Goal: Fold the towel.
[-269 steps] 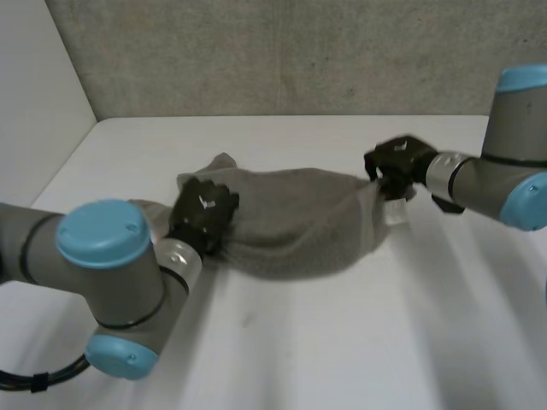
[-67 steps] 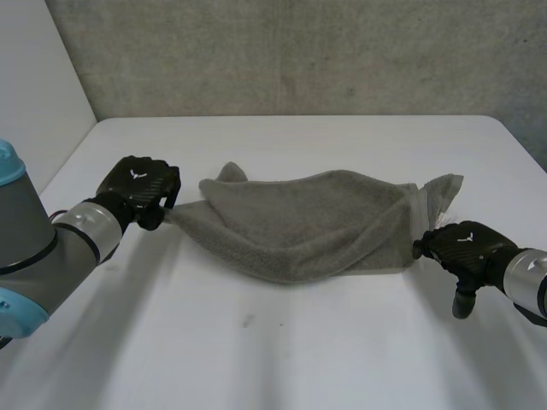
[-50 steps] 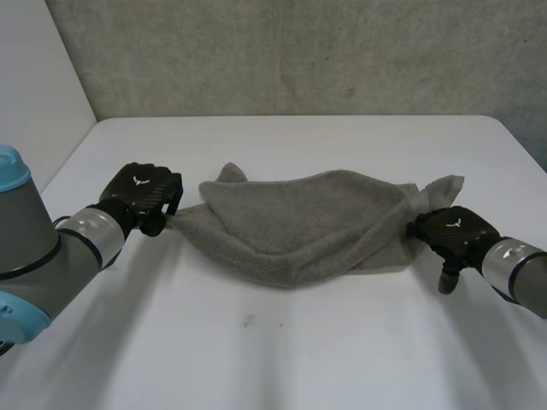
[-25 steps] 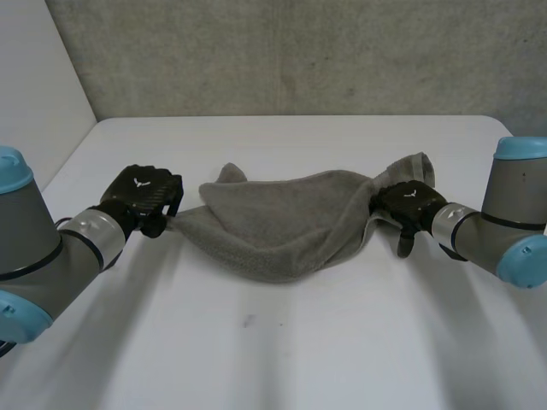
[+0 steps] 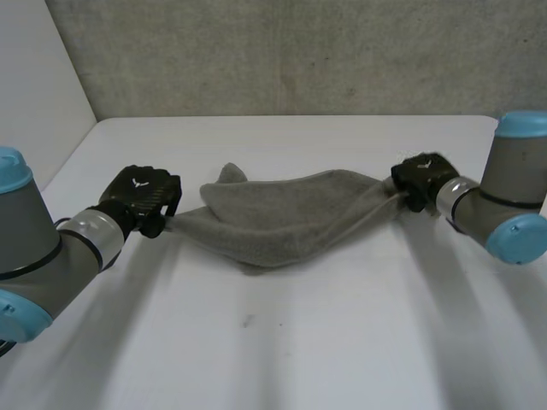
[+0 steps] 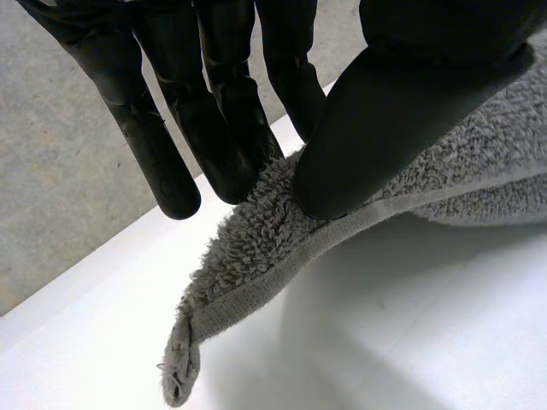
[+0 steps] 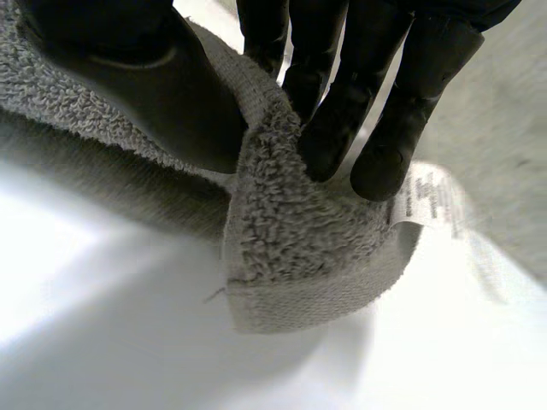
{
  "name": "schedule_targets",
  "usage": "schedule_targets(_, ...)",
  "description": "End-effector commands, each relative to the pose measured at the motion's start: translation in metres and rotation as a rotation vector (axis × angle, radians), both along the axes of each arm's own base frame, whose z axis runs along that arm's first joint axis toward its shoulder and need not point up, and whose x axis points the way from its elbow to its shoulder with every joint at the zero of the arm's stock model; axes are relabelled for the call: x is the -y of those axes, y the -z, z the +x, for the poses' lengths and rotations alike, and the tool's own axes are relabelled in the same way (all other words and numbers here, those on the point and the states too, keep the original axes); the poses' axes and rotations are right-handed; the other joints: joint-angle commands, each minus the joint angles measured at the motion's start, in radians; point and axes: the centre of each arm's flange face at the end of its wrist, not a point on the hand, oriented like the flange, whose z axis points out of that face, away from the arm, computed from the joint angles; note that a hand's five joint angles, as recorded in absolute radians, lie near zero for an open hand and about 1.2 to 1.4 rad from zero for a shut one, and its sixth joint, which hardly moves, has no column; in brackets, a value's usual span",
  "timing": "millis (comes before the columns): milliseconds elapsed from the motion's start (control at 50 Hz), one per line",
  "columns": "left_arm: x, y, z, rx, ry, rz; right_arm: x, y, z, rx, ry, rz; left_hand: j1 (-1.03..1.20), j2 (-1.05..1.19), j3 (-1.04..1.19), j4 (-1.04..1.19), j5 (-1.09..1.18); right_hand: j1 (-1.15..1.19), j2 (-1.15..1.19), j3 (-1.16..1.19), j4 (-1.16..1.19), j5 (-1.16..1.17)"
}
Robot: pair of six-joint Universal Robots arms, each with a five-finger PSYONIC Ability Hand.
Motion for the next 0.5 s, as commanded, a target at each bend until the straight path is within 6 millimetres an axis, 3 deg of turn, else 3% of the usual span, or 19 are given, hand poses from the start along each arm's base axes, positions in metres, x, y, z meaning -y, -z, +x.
schedule_targets(20, 0.0, -0.008, 0.006, 0.004, -0.027, -0.006, -0.017, -0.07, -0.008, -0.014, -0.001, -0.123, 0.216, 0.18, 0.18, 0.179, 0.2, 0.07, 0.081, 0.074, 0.057, 0.055)
schedule_targets(40, -0.001, -0.008, 0.006, 0.004, -0.027, -0.006, -0.017, -0.07, -0.008, -0.014, -0.001, -0.123, 0.216, 0.18, 0.18, 0.179, 0.2, 0.07, 0.081, 0.074, 0.057, 0.055)
schedule_targets(80, -0.006, -0.029, 0.01, 0.005, -0.061, -0.042, -0.034, -0.102, -0.013, -0.057, -0.016, -0.169, 0.216, 0.18, 0.18, 0.179, 0.2, 0.07, 0.081, 0.074, 0.057, 0.055)
schedule_targets(100, -0.006, -0.029, 0.01, 0.005, -0.061, -0.043, -0.034, -0.102, -0.013, -0.057, -0.016, -0.17, 0.216, 0.18, 0.18, 0.179, 0.2, 0.07, 0.081, 0.074, 0.057, 0.055)
schedule_targets(140, -0.013, -0.055, 0.016, -0.008, -0.101, -0.092, -0.05, -0.132, -0.022, -0.119, -0.019, -0.211, 0.216, 0.18, 0.18, 0.179, 0.2, 0.07, 0.081, 0.074, 0.057, 0.055)
schedule_targets(200, -0.016, -0.069, 0.019, -0.018, -0.12, -0.122, -0.055, -0.144, -0.031, -0.152, -0.009, -0.227, 0.216, 0.18, 0.18, 0.179, 0.2, 0.07, 0.081, 0.074, 0.057, 0.055)
schedule_targets(240, -0.024, -0.099, 0.025, -0.046, -0.149, -0.197, -0.065, -0.17, -0.047, -0.184, 0.016, -0.262, 0.216, 0.18, 0.18, 0.179, 0.2, 0.07, 0.081, 0.074, 0.057, 0.055)
schedule_targets(260, -0.024, -0.099, 0.025, -0.046, -0.149, -0.197, -0.065, -0.17, -0.047, -0.184, 0.016, -0.262, 0.216, 0.18, 0.18, 0.179, 0.2, 0.07, 0.081, 0.074, 0.057, 0.055)
schedule_targets(300, -0.035, -0.126, 0.03, -0.066, -0.173, -0.254, -0.074, -0.197, -0.06, -0.193, 0.052, -0.318, 0.216, 0.18, 0.18, 0.179, 0.2, 0.07, 0.081, 0.074, 0.057, 0.055)
schedule_targets(360, -0.04, -0.139, 0.032, -0.073, -0.182, -0.278, -0.08, -0.21, -0.064, -0.191, 0.062, -0.353, 0.216, 0.18, 0.18, 0.179, 0.2, 0.07, 0.081, 0.074, 0.057, 0.055)
schedule_targets(400, -0.053, -0.165, 0.036, -0.084, -0.191, -0.328, -0.097, -0.242, -0.069, -0.187, 0.085, -0.445, 0.216, 0.18, 0.18, 0.179, 0.2, 0.07, 0.081, 0.074, 0.057, 0.055)
schedule_targets(500, -0.064, -0.189, 0.038, -0.086, -0.189, -0.342, -0.117, -0.266, -0.072, -0.185, 0.089, -0.48, 0.216, 0.18, 0.18, 0.179, 0.2, 0.07, 0.081, 0.074, 0.057, 0.055)
